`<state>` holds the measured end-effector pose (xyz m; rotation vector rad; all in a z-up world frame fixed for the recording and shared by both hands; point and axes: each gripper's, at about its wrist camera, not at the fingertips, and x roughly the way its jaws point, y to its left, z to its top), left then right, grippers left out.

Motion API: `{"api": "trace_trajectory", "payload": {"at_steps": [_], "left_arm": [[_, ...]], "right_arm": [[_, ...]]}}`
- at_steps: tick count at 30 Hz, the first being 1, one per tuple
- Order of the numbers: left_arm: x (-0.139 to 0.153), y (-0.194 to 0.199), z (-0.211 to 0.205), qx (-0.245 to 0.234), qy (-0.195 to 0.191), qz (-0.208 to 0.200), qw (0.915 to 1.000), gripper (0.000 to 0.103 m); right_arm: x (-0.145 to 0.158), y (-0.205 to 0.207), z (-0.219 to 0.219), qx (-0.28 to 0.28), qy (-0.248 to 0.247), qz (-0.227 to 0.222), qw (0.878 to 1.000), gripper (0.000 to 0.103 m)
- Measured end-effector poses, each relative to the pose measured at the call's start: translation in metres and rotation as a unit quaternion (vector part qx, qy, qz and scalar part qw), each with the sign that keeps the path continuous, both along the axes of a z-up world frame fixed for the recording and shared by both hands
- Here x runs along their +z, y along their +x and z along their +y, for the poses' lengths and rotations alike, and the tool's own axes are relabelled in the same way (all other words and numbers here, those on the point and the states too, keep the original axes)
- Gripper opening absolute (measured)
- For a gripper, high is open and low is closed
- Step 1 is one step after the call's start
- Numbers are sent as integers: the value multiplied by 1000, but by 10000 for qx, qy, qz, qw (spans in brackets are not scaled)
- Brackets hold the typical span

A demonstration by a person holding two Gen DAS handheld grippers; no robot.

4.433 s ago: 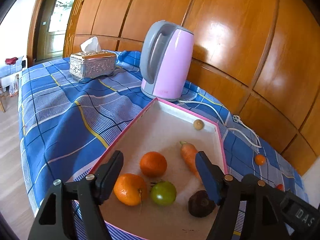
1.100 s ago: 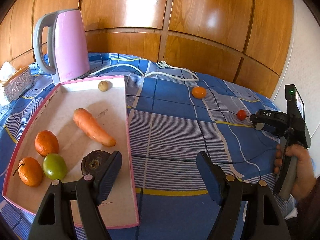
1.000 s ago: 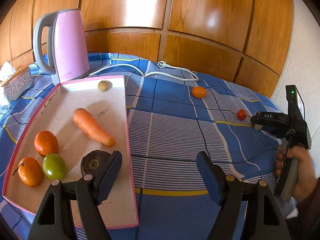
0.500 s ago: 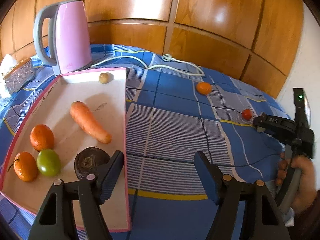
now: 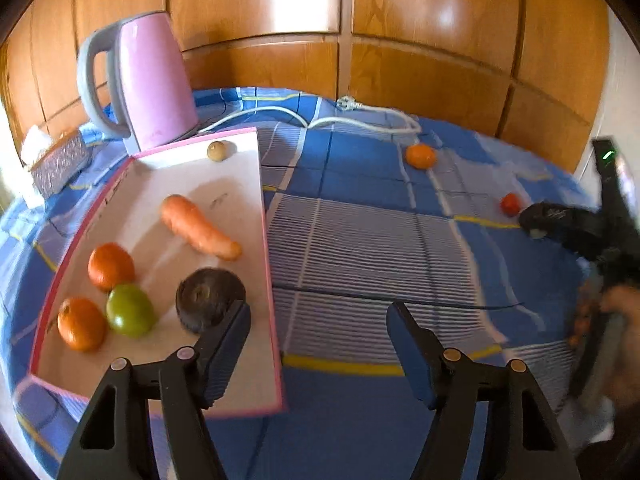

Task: Organize fruits
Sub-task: 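Move the left tool toward the orange on the sheet while the right tool holds the slice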

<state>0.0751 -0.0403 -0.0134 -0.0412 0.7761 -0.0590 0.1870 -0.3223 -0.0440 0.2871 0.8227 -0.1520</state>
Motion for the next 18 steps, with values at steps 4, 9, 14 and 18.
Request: {"api": "trace_trajectory", "payload": {"at_steps": [4, 9, 14, 18], "left_arm": [[26, -12, 1, -116, -230, -454, 9986, 71], [27, 15, -1, -200, -508, -23, 9985, 70], [15, 34, -13, -306, -561, 321, 9974, 62], [13, 45, -24, -467, -498, 401, 9969, 60]], "right_arm": [[0, 0, -1, -6, 53, -17, 10000, 35], [0, 0, -1, -5, 43, -15, 10000, 35], [1, -1, -2, -10, 24, -26, 10000, 35], [2, -2, -4, -114, -136, 33, 9998, 35]]}}
